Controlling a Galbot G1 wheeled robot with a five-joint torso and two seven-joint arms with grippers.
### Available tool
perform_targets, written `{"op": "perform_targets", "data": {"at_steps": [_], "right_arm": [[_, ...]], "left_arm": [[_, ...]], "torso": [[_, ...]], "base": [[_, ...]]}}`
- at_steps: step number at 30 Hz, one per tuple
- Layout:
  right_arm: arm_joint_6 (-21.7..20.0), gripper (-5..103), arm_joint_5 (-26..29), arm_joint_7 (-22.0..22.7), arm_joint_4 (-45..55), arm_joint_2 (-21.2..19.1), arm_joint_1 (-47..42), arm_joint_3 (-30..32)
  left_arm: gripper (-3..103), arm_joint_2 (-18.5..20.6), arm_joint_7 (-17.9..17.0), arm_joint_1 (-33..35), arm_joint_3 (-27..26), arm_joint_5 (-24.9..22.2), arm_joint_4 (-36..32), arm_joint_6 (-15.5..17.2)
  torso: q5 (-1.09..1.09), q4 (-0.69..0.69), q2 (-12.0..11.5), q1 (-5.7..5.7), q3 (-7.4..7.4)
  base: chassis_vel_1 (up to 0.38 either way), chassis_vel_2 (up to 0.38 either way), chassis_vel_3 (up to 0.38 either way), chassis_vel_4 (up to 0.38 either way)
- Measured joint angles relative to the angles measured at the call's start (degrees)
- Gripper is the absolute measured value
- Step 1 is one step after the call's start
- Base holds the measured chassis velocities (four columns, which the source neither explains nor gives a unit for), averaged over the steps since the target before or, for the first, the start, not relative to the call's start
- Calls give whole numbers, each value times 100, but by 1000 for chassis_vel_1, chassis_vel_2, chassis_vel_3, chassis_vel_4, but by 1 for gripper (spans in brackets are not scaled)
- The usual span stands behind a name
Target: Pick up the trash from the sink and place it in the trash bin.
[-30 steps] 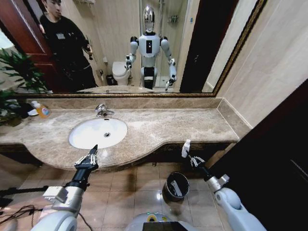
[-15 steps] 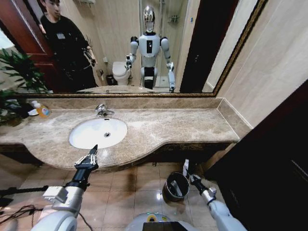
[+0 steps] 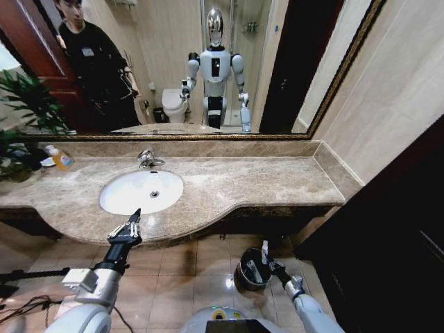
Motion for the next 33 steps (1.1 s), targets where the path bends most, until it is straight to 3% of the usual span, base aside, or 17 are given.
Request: {"op": "perform_targets", "data": {"at_steps": [5, 7, 9, 13, 15, 16, 17, 19, 24, 33], "right_arm": [[67, 33, -88, 215, -4, 55, -17, -8], [114, 44, -101, 295, -15, 65, -16, -8], [139, 44, -102, 320, -29, 70, -16, -8], [210, 65, -102, 356, -96, 79, -38, -5], [216, 65, -101, 357, -108, 82, -43, -4], [220, 77, -98, 357, -129, 94, -52, -1], [221, 77, -95, 360, -145, 102, -55, 1], [223, 87, -77, 378, -173, 131, -55, 7], [220, 100, -9, 526, -197, 228, -50, 13], [216, 100, 256, 572, -129, 277, -58, 23]], "left_arm": [[0, 0, 0, 0, 0, 0, 0, 0], [0, 0, 0, 0, 0, 0, 0, 0], [0, 0, 0, 0, 0, 0, 0, 0], [0, 0, 0, 0, 0, 0, 0, 0], [0, 0, 0, 0, 0, 0, 0, 0], [0, 0, 0, 0, 0, 0, 0, 0], [0, 0, 0, 0, 0, 0, 0, 0], [0, 0, 0, 0, 0, 0, 0, 0], [0, 0, 0, 0, 0, 0, 0, 0], [0, 0, 0, 0, 0, 0, 0, 0]], "torso": [[0, 0, 0, 0, 0], [0, 0, 0, 0, 0], [0, 0, 0, 0, 0], [0, 0, 0, 0, 0], [0, 0, 0, 0, 0], [0, 0, 0, 0, 0], [1, 0, 0, 0, 0], [0, 0, 0, 0, 0], [0, 0, 0, 0, 0], [0, 0, 0, 0, 0]], "base": [[0, 0, 0, 0], [0, 0, 0, 0], [0, 0, 0, 0], [0, 0, 0, 0], [0, 0, 0, 0], [0, 0, 0, 0], [0, 0, 0, 0], [0, 0, 0, 0], [0, 0, 0, 0], [0, 0, 0, 0]]}}
